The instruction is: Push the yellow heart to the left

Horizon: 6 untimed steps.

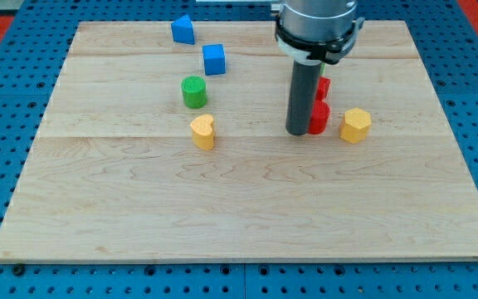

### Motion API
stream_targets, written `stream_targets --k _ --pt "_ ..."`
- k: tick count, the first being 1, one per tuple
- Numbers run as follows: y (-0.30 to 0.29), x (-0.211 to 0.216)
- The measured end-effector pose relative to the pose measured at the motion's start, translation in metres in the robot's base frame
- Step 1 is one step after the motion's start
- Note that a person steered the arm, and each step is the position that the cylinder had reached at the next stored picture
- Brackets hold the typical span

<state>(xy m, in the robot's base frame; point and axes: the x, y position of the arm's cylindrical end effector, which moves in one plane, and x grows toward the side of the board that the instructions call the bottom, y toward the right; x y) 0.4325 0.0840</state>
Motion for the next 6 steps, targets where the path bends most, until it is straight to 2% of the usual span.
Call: stream_targets --k 1,3,4,5,6 --pt "-0.04 0.002" --pt "-0.166 -0.006" --pt "-0.199 -0.032" --pt "-0.194 -0.077" --pt "-0.151 -0.091"
